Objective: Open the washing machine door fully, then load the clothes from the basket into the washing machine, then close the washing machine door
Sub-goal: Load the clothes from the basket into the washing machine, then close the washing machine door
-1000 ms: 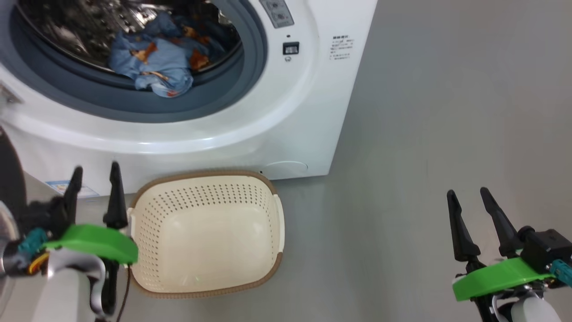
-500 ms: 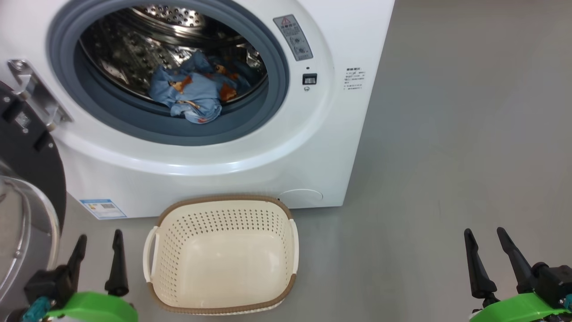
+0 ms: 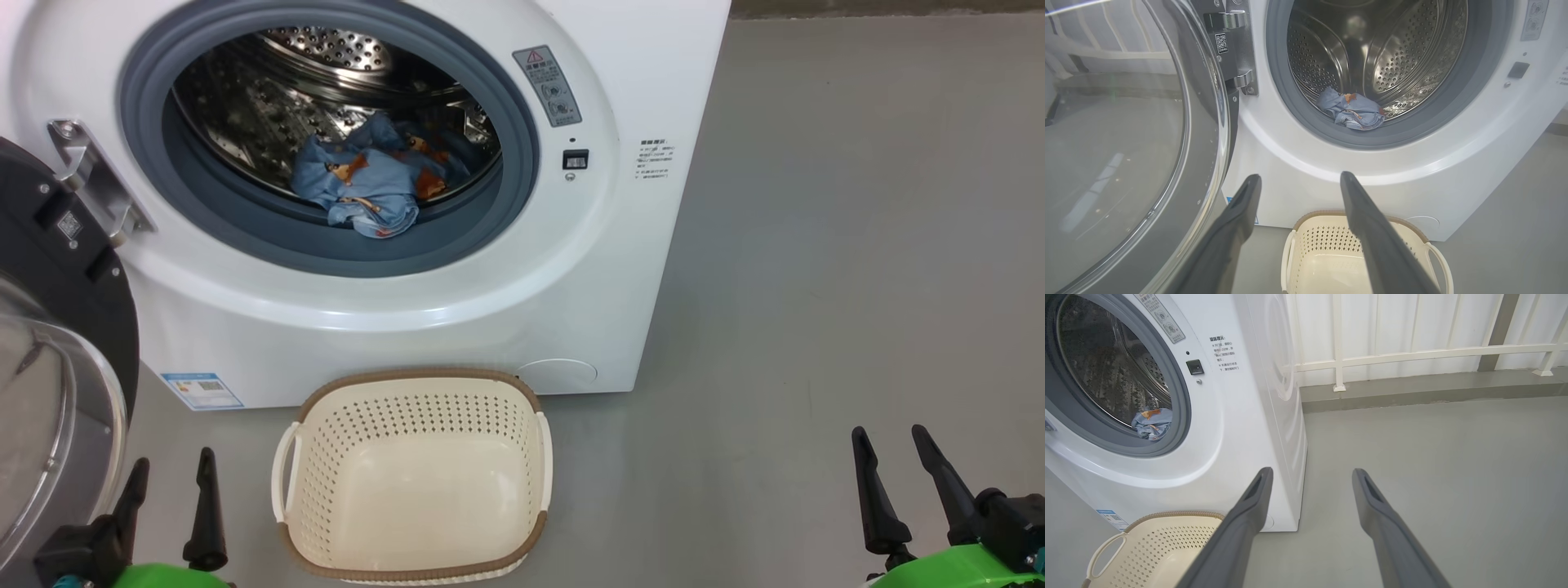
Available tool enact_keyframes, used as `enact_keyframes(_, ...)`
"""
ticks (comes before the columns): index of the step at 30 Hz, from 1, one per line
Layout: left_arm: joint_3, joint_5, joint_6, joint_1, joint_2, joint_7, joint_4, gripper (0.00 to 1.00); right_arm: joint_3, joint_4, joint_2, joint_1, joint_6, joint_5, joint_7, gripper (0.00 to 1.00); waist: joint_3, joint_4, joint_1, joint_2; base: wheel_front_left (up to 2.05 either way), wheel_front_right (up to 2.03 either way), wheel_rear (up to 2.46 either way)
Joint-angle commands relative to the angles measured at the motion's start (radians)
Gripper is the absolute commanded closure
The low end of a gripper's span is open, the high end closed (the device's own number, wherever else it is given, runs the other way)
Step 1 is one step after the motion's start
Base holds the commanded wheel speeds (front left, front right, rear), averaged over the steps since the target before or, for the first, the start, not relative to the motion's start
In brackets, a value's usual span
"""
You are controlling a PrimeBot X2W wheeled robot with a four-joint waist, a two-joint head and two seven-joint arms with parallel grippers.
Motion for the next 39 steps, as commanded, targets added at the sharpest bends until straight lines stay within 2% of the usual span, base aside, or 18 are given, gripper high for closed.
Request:
enact_keyframes(1,0.036,0.007,-0.003,-0.012,0.017,-0.006,-0.029,0.0,0.021,-0.024,-0.01,0.01,0.002,0.004,-0.005,0.0,-0.004,-0.001,0.0,0.0,0.0,0.0,0.0)
enact_keyframes(19,0.014,-0.014,-0.003,-0.006,0.021,-0.006,-0.027,0.0,0.024,-0.025,-0.004,0.011,0.002,0.006,-0.005,0.0,-0.002,0.0,0.0,0.0,-0.04,0.04,0.0)
enact_keyframes(39,-0.018,-0.051,-0.003,0.001,0.034,-0.006,-0.046,0.0,0.021,-0.026,-0.002,0.007,0.002,0.008,-0.005,0.0,-0.005,0.013,0.0,0.0,-0.85,0.85,0.0)
